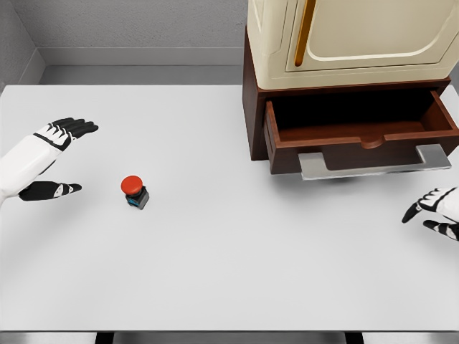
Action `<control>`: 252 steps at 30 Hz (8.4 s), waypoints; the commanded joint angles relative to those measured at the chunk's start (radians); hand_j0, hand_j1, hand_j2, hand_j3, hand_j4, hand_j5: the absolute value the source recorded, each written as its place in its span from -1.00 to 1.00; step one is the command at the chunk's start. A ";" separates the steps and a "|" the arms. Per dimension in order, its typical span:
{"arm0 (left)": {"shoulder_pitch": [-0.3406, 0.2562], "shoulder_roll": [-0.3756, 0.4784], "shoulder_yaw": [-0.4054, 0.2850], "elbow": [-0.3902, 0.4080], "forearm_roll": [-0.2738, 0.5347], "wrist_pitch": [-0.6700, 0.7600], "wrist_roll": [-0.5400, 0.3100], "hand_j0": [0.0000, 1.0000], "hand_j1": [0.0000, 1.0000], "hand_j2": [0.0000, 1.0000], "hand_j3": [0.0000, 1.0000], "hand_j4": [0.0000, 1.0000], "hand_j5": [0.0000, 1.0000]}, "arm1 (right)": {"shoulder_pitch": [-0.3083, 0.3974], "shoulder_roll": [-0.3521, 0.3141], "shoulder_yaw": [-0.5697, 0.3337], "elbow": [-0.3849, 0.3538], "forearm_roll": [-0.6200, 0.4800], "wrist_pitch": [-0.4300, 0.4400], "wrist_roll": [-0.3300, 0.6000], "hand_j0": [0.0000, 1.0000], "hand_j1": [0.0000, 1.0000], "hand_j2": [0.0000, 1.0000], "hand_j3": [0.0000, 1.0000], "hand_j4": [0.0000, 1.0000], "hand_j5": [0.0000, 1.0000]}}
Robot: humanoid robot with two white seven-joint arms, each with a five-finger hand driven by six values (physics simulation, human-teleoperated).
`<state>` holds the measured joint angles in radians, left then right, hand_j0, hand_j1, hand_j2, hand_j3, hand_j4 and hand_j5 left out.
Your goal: Put the switch into the drawer with left arm, and close the drawer with right arm
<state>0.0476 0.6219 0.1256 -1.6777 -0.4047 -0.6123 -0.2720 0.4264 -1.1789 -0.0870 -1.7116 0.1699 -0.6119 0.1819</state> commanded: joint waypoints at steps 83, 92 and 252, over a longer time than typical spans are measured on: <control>-0.043 -0.077 -0.348 0.113 0.802 0.545 -0.052 0.88 0.88 0.88 0.88 0.88 0.88 | 0.006 0.008 0.001 -0.054 0.014 0.001 -0.004 -0.06 -0.06 -0.06 -0.06 -0.06 -0.06; -0.043 -0.076 -0.348 0.121 0.781 0.545 -0.050 0.58 0.58 0.58 0.58 0.58 0.58 | 0.006 0.008 0.000 -0.054 0.014 0.001 -0.004 -0.05 -0.05 -0.05 -0.05 -0.05 -0.05; -0.681 -0.622 -0.702 0.128 -0.615 0.218 -0.053 0.70 0.70 0.70 0.70 0.70 0.70 | 0.000 0.007 -0.005 -0.051 0.014 0.001 -0.004 -0.08 -0.08 -0.08 -0.08 -0.08 -0.08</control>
<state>-0.6335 0.0000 -0.5756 -1.5486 -1.0235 -0.3935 -0.3261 0.4264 -1.1704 -0.0921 -1.7622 0.1908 -0.6119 0.1785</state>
